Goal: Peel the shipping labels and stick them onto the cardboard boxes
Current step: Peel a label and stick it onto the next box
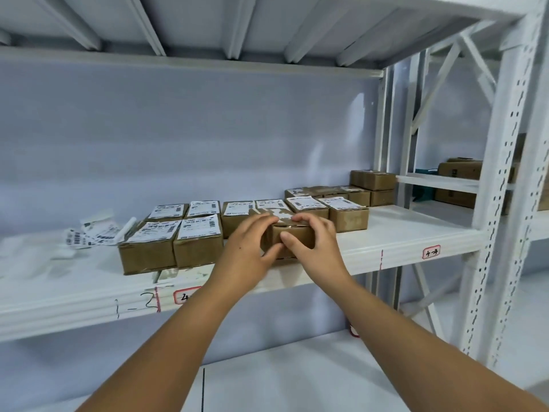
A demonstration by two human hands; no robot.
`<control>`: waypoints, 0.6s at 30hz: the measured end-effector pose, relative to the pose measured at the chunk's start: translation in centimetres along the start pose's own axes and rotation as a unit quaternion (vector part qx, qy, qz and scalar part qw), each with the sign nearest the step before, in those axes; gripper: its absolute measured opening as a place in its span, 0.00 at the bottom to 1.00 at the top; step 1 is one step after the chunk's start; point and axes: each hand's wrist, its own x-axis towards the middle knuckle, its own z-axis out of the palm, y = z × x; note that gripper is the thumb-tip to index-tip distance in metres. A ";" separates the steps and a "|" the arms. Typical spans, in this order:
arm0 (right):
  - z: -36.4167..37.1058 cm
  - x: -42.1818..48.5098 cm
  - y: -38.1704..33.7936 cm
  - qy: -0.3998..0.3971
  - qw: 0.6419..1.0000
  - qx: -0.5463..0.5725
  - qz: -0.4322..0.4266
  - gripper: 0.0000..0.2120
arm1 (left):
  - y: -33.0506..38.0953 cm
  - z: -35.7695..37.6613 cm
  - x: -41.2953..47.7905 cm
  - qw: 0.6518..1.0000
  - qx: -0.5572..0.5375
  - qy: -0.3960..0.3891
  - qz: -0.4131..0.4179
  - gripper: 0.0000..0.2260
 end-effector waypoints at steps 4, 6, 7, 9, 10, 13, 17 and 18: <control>1.5 0.3 -0.3 -0.046 0.999 -0.014 0.001 0.15 | -1.7 -1.8 -0.6 0.998 0.054 -0.013 0.004 0.18; 2.2 0.8 -0.3 -0.066 0.997 -0.028 -0.004 0.16 | -2.5 -2.5 -0.8 0.993 0.111 0.013 0.030 0.15; 2.5 1.1 -0.3 -0.076 0.996 -0.035 -0.004 0.16 | -2.9 -2.9 -0.8 0.987 0.149 0.039 0.046 0.14; 2.9 1.6 -0.3 -0.090 0.995 -0.044 0.002 0.16 | -3.9 -3.9 -1.0 0.971 0.221 0.077 0.044 0.16; 3.1 1.9 -0.2 -0.093 0.995 -0.047 0.005 0.16 | -4.6 -4.4 -1.0 0.963 0.255 0.081 0.036 0.17; 3.6 2.6 -0.2 -0.107 0.992 -0.061 0.005 0.16 | -6.4 -5.1 -1.3 0.942 0.336 0.022 0.001 0.18; 4.3 3.1 0.2 -0.128 0.989 -0.078 0.008 0.14 | -8.0 -4.7 -1.8 0.945 0.327 -0.025 -0.004 0.18; 4.4 3.2 0.4 -0.130 0.988 -0.083 0.007 0.13 | -8.2 -4.6 -1.9 0.944 0.329 -0.020 0.008 0.18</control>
